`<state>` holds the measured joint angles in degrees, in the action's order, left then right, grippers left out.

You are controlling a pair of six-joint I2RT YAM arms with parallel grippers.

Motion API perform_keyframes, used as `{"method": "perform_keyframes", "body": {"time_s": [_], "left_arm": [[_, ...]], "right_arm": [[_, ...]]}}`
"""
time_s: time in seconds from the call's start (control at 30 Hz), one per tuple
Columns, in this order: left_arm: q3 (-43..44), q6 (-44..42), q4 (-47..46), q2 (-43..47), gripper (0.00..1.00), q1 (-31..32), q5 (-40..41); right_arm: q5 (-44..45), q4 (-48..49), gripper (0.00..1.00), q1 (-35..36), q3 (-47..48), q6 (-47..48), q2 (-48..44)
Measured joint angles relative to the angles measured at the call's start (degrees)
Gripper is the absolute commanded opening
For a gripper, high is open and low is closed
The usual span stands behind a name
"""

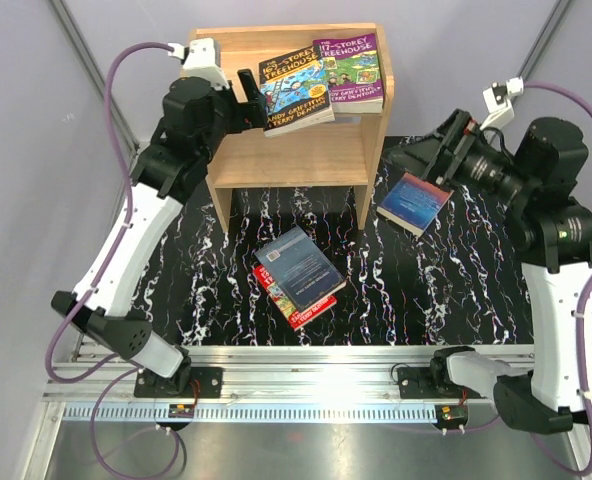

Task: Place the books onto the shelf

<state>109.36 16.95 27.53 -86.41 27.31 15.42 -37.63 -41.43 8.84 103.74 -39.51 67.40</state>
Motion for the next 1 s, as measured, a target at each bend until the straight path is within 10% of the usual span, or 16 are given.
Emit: {"method": "perform_keyframes", "body": {"time_s": [1.0], "left_arm": [[9.0,10.6,-4.4,-12.0,0.65,1.9,-10.8]], "right_arm": [[4.0,-5.0,0.98,0.0,-24.4,3.7,-10.1]]}}
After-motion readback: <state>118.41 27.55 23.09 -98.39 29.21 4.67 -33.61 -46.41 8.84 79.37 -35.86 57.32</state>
